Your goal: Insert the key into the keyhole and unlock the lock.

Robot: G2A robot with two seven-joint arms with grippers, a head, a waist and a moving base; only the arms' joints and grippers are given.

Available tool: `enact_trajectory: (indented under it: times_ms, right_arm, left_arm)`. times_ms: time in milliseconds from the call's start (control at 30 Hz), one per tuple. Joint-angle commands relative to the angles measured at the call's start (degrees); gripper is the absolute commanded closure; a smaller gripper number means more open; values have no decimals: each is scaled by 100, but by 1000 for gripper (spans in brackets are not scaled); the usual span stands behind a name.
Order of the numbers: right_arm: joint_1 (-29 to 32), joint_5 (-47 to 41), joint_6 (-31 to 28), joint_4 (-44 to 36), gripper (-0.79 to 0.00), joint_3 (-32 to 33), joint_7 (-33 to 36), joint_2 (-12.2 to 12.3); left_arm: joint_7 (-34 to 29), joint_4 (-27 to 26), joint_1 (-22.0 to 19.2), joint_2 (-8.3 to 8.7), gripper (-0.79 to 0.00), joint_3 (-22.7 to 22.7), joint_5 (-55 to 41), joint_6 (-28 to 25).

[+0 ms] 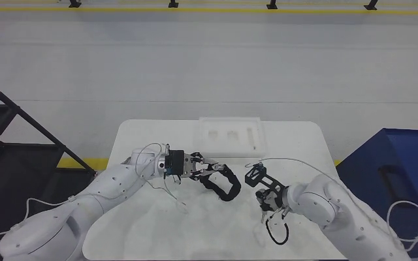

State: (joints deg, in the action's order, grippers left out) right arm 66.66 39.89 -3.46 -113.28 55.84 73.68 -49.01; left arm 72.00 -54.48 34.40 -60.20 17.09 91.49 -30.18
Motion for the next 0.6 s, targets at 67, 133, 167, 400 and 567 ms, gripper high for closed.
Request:
enact_trajectory:
  times_ms: [67, 133, 167, 400, 567]
  right_arm:
    - [-10, 258, 110, 143, 0, -211, 60, -39]
    - [-33, 408, 209, 241, 0, -321, 72, -66]
    - [-52, 557, 271, 298, 0, -379, 88, -78]
    - [-74, 674, 323, 357, 0, -460, 96, -99]
    - [-74, 674, 323, 357, 0, -460, 96, -99]
  left_arm:
    - [-45, -158, 142, 123, 0, 163, 27, -32]
    - [-70, -236, 219, 181, 0, 249, 38, -35]
    - [-75, -266, 263, 208, 0, 294, 32, -31]
    - [-71, -363, 395, 291, 0, 436, 52, -55]
    - [-71, -363, 395, 291, 0, 436, 52, -55]
